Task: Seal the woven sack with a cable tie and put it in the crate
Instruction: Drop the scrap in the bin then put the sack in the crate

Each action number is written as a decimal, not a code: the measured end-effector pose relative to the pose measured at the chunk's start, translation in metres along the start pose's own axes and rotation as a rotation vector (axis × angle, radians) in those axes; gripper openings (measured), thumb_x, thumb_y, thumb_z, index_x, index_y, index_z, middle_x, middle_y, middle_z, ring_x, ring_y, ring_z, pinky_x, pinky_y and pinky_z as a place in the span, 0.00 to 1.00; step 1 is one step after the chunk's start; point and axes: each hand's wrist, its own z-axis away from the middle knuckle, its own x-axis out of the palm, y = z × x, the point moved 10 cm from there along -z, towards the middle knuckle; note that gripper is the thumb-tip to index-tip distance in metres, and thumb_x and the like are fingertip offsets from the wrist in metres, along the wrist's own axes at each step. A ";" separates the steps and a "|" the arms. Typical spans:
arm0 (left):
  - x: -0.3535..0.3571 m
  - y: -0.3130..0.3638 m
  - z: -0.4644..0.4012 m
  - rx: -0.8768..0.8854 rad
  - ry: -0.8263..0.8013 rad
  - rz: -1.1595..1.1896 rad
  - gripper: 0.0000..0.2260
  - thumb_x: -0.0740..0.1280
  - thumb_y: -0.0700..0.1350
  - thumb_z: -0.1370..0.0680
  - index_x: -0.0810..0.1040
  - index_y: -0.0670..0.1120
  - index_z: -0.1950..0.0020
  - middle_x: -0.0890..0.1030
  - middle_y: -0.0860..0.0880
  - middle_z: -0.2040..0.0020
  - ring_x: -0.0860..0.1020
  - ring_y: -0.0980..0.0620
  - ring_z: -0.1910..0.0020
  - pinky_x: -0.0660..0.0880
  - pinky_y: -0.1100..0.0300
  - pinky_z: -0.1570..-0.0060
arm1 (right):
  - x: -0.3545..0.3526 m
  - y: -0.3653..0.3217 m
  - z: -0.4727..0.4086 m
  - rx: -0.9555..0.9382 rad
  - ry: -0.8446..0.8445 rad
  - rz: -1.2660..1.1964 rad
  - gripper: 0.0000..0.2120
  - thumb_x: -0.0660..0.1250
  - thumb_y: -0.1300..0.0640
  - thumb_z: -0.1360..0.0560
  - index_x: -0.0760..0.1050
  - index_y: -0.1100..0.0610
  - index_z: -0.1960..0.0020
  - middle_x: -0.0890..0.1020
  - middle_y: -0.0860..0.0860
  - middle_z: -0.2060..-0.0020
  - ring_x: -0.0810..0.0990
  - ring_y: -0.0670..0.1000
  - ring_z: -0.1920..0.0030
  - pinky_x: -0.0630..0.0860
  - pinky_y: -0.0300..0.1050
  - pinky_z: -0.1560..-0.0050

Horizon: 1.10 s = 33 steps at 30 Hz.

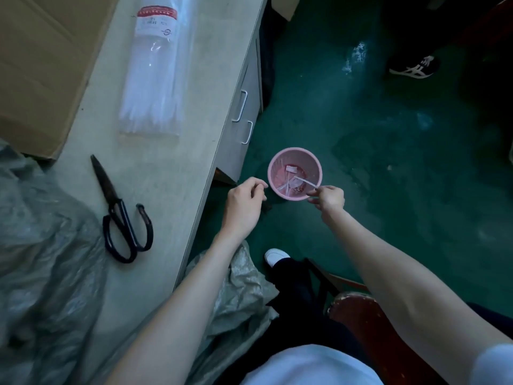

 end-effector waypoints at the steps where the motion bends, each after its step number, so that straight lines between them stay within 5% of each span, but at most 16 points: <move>1: 0.002 -0.003 -0.005 -0.003 0.006 0.005 0.09 0.59 0.42 0.20 0.80 0.46 0.51 0.79 0.53 0.64 0.76 0.52 0.64 0.74 0.56 0.56 | 0.006 -0.001 -0.007 0.005 -0.023 -0.010 0.09 0.56 0.67 0.24 0.74 0.62 0.55 0.81 0.53 0.65 0.78 0.46 0.78 0.68 0.33 0.81; 6: 0.010 -0.016 -0.020 -0.013 0.002 0.011 0.10 0.59 0.41 0.19 0.80 0.45 0.49 0.79 0.51 0.63 0.76 0.54 0.64 0.72 0.60 0.59 | 0.030 0.002 -0.022 0.027 -0.191 0.078 0.14 0.57 0.63 0.22 0.72 0.64 0.39 0.78 0.57 0.52 0.72 0.50 0.69 0.60 0.37 0.76; 10: 0.017 -0.023 -0.020 -0.037 -0.003 0.020 0.09 0.59 0.41 0.20 0.80 0.46 0.50 0.79 0.52 0.64 0.76 0.53 0.63 0.73 0.58 0.58 | 0.023 0.004 -0.014 0.019 -0.180 0.055 0.14 0.55 0.66 0.22 0.72 0.65 0.38 0.78 0.57 0.51 0.74 0.49 0.67 0.63 0.38 0.72; 14: 0.016 -0.013 -0.006 -0.035 -0.016 0.020 0.10 0.59 0.42 0.19 0.80 0.46 0.50 0.79 0.51 0.63 0.76 0.51 0.62 0.75 0.56 0.55 | 0.019 0.000 0.008 0.002 -0.223 -0.050 0.14 0.55 0.67 0.22 0.73 0.65 0.40 0.81 0.58 0.55 0.79 0.51 0.65 0.69 0.31 0.78; 22: -0.020 0.018 0.056 -0.037 0.056 0.036 0.10 0.59 0.43 0.19 0.80 0.47 0.50 0.80 0.52 0.62 0.78 0.50 0.60 0.76 0.54 0.56 | 0.000 -0.042 0.097 -0.147 -0.336 -0.163 0.08 0.59 0.65 0.24 0.76 0.59 0.56 0.81 0.54 0.66 0.81 0.49 0.68 0.74 0.37 0.67; 33: -0.093 0.026 0.165 -0.051 0.267 0.119 0.09 0.59 0.42 0.19 0.80 0.47 0.49 0.80 0.53 0.63 0.76 0.51 0.67 0.71 0.63 0.67 | 0.009 -0.065 0.235 -0.317 -0.621 0.113 0.10 0.60 0.67 0.25 0.77 0.57 0.60 0.83 0.51 0.70 0.80 0.48 0.70 0.73 0.37 0.67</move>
